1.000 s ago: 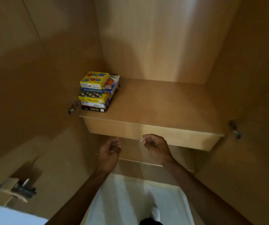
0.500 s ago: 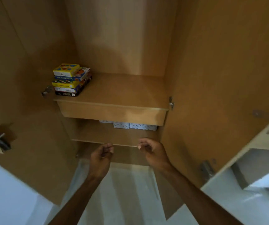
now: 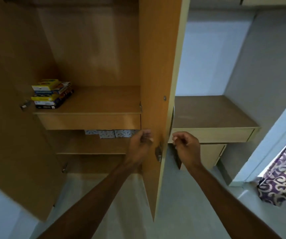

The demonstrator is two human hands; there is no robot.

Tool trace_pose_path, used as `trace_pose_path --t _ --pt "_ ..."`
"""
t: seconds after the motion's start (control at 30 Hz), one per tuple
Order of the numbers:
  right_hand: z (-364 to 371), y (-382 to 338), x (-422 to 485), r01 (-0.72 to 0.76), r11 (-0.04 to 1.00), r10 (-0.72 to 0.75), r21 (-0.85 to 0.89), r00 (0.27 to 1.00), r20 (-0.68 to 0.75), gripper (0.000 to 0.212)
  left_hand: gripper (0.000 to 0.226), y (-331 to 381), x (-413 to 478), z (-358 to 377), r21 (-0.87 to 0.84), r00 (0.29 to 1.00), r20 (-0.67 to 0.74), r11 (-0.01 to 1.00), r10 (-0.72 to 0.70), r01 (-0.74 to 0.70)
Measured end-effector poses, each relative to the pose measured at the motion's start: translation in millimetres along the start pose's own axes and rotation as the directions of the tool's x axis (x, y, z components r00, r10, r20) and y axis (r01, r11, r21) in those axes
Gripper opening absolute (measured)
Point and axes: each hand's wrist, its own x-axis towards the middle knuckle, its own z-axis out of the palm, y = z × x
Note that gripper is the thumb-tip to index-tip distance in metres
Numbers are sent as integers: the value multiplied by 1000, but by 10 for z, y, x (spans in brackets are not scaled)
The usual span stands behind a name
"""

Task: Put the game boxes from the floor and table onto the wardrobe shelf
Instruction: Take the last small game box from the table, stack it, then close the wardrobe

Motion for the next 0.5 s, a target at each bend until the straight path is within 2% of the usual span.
trace_pose_path --t 0.03,0.1,0.2,0.37,0.5 --pt "-78 -37 100 -48 999 48 -12 999 17 19 32 137 27 119 15 999 35 1000 5 -5" --pt "-112 -96 282 -123 992 126 -26 978 169 37 39 302 87 283 22 996 85 1000 -21 19" --pt "-85 -218 399 -112 993 87 44 922 377 43 46 398 112 415 25 990 136 999 -25 22" --pt "-40 -270 382 -103 993 76 59 932 356 41 56 328 49 333 -10 986 163 1000 -18 20" --pt "221 -295 345 -42 999 27 32 928 373 36 56 243 -67 8 -16 996 86 1000 15 -14"
